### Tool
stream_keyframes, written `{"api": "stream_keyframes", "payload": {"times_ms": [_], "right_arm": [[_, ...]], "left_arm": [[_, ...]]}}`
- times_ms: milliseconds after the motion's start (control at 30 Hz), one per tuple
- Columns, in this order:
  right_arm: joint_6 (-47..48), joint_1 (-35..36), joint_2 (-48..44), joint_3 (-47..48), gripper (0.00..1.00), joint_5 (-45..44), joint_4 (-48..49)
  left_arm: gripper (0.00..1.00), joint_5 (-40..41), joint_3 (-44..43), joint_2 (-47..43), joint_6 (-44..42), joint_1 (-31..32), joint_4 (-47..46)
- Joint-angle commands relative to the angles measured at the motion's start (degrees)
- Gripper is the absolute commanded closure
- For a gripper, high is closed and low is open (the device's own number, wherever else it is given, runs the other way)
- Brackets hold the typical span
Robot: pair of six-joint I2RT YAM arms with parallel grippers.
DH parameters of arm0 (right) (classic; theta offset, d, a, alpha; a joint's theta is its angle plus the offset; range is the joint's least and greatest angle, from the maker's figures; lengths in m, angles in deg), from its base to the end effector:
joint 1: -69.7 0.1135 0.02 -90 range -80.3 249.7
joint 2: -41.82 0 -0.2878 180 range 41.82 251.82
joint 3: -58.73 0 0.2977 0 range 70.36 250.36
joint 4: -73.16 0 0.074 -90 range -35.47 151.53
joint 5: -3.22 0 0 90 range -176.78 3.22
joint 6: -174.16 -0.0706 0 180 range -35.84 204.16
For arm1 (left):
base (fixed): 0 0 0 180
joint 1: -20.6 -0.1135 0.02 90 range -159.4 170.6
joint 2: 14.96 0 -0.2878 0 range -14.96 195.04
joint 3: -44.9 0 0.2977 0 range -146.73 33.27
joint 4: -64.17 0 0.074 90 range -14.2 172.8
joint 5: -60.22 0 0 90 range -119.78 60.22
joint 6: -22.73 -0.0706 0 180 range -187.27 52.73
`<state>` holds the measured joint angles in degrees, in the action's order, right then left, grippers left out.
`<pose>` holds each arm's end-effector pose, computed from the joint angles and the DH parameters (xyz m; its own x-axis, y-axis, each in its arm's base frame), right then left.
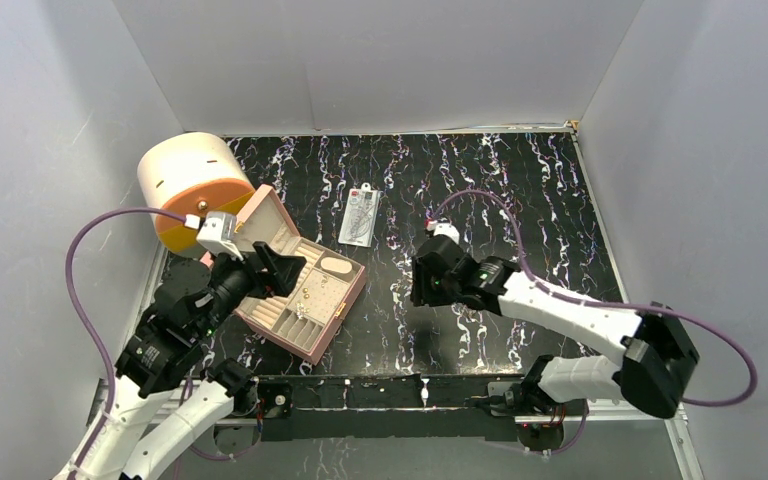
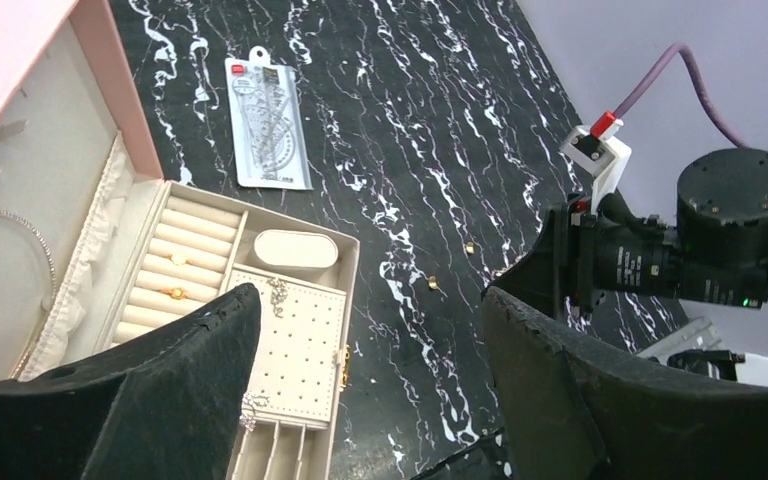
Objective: Organize the mixed jewelry
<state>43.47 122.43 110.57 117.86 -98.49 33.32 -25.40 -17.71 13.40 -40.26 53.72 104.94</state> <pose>0.1944 0.2318 0.2232 -0.8049 -0.0035 -0.5934 -0.2302 0.9235 0.3068 0.1338 -0.0809 0.4014 -0.3033 -0.3428 -0.8891 0.3856 0.8091 -0.4435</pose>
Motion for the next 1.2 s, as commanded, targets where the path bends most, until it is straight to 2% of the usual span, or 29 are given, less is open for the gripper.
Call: {"api": "stream_keyframes", "payload": {"times_ms": [0,200,300,533,767,1167], "right_arm": [[-3.1,2.91,5.64,5.66,0.45,-11.73,1.38],[-7.47,3.22,15.72,10.85,0.45,-14.15,-2.51],[-10.3,3.16,19.24,13.15,0.5,-15.12,-6.04],[-11.19,3.1,23.27,14.58,0.64,-14.2,-7.69],[-9.03,2.18,25.38,14.84,0.67,-11.9,-7.8],[-7.92,0.6,27.68,15.28,0.73,-9.68,-6.27]], "left_arm": [[0.23,2.94,4.73,-2.05,3.06,-0.17,-4.38],[0.23,0.5,13.75,-4.23,5.74,-0.17,-14.91],[0.23,1.08,15.9,-3.45,5.33,-0.17,-18.3],[0.24,0.21,17.42,0.53,3.41,-0.17,-21.82],[0.24,-1.77,18.38,4.29,5.14,-0.17,-24.39],[0.24,-1.51,19.54,4.85,6.84,-0.17,-25.49]]}}
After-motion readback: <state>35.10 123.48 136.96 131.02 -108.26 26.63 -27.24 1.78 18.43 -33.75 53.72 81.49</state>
